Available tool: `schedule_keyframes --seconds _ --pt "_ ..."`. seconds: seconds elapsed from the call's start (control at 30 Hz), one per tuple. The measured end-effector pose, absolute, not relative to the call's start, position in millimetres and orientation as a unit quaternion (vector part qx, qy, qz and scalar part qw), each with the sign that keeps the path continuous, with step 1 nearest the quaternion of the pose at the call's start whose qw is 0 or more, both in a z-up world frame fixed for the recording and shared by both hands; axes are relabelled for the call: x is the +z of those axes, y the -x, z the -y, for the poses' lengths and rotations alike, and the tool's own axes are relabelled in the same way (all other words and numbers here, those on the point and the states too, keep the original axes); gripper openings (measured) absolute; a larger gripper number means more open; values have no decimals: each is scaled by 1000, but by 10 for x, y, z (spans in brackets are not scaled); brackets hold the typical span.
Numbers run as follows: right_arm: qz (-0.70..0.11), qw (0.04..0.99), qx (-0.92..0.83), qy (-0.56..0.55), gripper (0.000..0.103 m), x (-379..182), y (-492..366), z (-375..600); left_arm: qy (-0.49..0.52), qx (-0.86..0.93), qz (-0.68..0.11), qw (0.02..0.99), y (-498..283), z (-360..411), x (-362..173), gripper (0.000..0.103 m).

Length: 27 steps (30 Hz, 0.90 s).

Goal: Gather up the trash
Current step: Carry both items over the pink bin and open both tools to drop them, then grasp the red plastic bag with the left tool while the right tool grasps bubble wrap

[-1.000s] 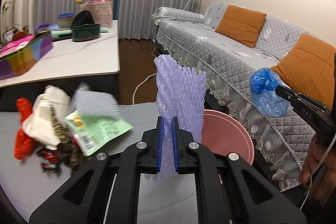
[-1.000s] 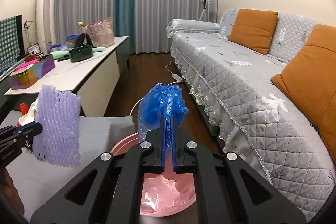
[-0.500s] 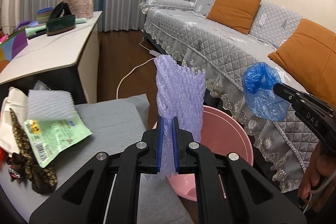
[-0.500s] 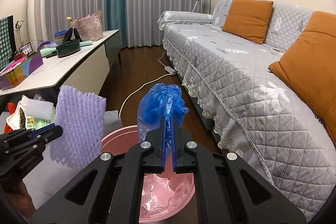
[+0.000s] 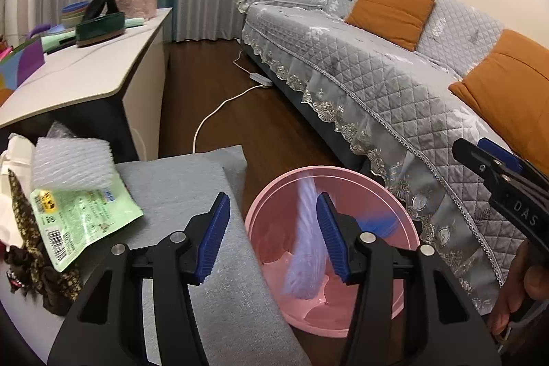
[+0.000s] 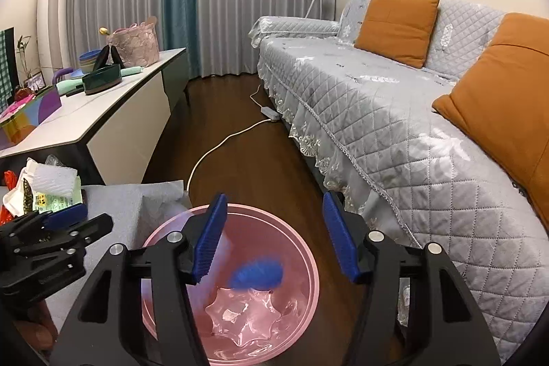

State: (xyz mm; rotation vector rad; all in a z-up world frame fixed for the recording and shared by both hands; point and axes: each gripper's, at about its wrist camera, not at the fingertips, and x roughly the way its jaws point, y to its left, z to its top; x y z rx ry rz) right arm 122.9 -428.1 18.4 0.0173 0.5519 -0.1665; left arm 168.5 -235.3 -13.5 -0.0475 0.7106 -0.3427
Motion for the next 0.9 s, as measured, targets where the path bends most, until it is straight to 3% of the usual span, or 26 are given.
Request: schedule_keyframes --seconds 0.3,0.63,0.8,0.9 --pt "-249 967 -60 -19 59 314 -1154 4114 17 -162 -316 935 -1337 2027 171 51" --pt "-229 972 24 -41 57 493 -1015 3544 21 -144 -283 948 -916 1275 527 29" --pt "-230 970 68 -43 42 509 -1017 3216 17 -123 -277 953 -779 800 635 27" --pt "-232 968 89 -32 38 482 -1062 2996 19 -105 -272 956 -741 475 704 27"
